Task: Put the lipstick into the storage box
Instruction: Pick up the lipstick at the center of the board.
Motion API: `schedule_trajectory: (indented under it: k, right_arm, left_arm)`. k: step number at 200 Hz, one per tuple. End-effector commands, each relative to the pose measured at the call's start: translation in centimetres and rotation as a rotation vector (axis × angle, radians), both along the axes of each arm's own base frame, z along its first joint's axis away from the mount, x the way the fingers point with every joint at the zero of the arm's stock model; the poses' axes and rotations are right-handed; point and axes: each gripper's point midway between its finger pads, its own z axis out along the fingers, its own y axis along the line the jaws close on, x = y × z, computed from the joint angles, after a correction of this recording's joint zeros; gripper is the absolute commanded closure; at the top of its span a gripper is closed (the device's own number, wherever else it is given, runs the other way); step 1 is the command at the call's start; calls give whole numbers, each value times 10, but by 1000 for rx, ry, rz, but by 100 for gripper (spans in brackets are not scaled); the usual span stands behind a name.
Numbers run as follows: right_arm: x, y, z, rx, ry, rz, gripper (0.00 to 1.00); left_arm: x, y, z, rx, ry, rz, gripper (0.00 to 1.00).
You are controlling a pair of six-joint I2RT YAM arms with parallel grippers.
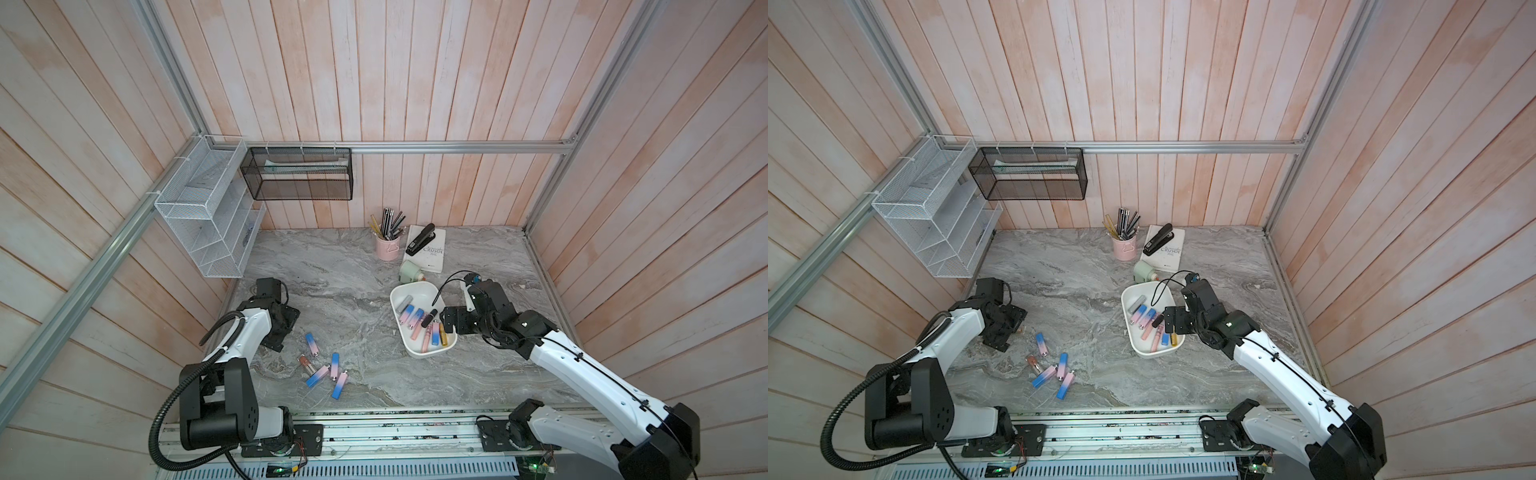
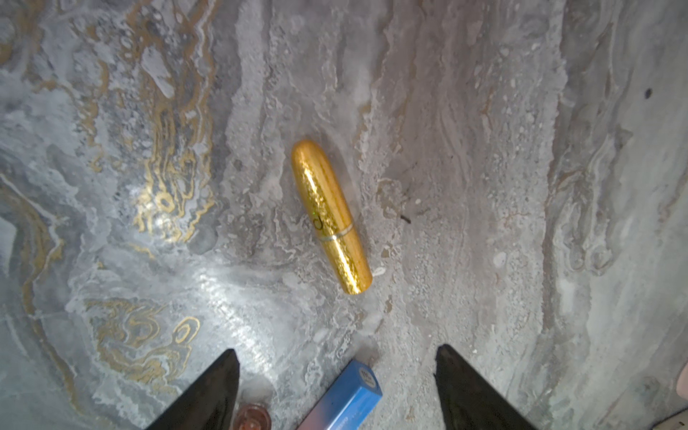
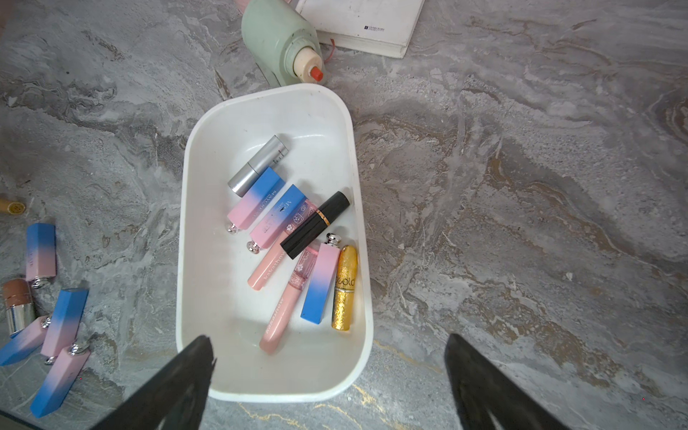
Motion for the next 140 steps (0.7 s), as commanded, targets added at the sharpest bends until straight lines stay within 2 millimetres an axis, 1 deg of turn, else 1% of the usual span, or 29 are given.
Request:
schedule_trajectory:
  k: [1,21,35,60,81,98,121,140]
  right_arm:
    - [4,10,4,48,6,8,2]
    - [5,27,9,106,15,73,2]
    - [7,36,11,135,23,93,2]
    - [10,44,8,153,47,99,2]
    - [13,48,7,156,53,94,2]
    - [18,51,7,155,55,86,2]
    - [23,55,6,154,60,79,2]
    - [27,59,5,150,64,75,2]
  left_arm:
    - [6,9,-6,1,-18,-1,16]
    - [10,14,-12,6,-8,-1,15]
    - [12,18,-17,6,4,-4,15]
    - [14,21,-28,-3,24,-7,16]
    - [15,23,-34,-8,30,-7,19]
    - [16,23,-39,-18,34,-11,24]
    - [16,22,-46,-33,45,-12,37]
    - [14,20,-51,-44,54,-25,43]
